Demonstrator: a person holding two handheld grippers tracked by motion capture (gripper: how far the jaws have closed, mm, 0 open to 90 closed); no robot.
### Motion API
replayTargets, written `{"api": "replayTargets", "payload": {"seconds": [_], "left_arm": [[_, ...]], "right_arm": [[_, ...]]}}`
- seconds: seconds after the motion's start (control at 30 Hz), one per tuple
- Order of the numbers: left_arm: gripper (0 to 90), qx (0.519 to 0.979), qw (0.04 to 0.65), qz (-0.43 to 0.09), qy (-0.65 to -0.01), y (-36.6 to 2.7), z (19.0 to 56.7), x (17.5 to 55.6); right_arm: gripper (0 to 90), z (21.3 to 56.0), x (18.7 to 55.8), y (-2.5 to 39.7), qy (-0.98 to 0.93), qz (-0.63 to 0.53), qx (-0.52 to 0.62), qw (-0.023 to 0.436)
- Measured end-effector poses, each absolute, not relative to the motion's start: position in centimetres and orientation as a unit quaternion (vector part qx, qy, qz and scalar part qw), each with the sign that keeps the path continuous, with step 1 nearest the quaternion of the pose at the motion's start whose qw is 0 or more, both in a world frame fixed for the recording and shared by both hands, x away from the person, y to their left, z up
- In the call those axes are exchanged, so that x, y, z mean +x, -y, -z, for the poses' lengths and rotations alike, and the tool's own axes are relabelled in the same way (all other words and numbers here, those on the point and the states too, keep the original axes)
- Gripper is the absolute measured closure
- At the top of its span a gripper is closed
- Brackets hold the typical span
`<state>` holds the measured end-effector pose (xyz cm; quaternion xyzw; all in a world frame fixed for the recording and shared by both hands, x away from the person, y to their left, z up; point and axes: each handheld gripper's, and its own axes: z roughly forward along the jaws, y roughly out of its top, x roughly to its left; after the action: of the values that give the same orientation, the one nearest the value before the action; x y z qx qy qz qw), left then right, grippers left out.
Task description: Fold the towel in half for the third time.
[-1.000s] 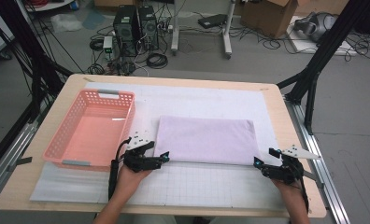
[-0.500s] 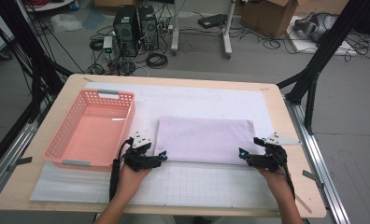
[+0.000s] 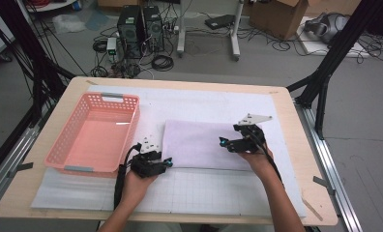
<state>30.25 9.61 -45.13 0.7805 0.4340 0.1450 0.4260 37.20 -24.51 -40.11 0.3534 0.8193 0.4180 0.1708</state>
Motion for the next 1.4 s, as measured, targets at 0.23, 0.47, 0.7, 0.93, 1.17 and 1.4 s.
{"api": "replayTargets", "payload": {"seconds": [0.23, 0.47, 0.7, 0.93, 1.17, 1.4], "left_arm": [[71.4, 0.775, 0.431, -0.141, -0.440, -9.2, 45.1, 30.2], [76.3, 0.771, 0.437, -0.142, -0.442, -9.2, 45.1, 30.2], [78.1, 0.764, 0.442, -0.132, -0.452, -9.5, 45.1, 30.3], [79.3, 0.759, 0.444, -0.125, -0.460, -10.0, 45.0, 30.2], [80.0, 0.752, 0.448, -0.125, -0.467, -10.6, 44.8, 30.1], [80.2, 0.748, 0.451, -0.129, -0.469, -10.9, 44.2, 29.8]], "right_arm": [[22.5, 40.1, 40.3, 20.6, -0.838, -0.406, 0.334, 0.148], [29.8, 40.7, 43.1, 16.7, -0.855, -0.392, 0.313, 0.130], [33.4, 41.8, 45.2, 12.3, -0.874, -0.378, 0.283, 0.110], [35.9, 42.7, 46.4, 9.1, -0.893, -0.352, 0.261, 0.104], [60.0, 42.6, 46.8, 6.5, -0.921, -0.305, 0.223, 0.098], [82.5, 42.3, 46.7, 6.2, -0.923, -0.309, 0.211, 0.087]]}}
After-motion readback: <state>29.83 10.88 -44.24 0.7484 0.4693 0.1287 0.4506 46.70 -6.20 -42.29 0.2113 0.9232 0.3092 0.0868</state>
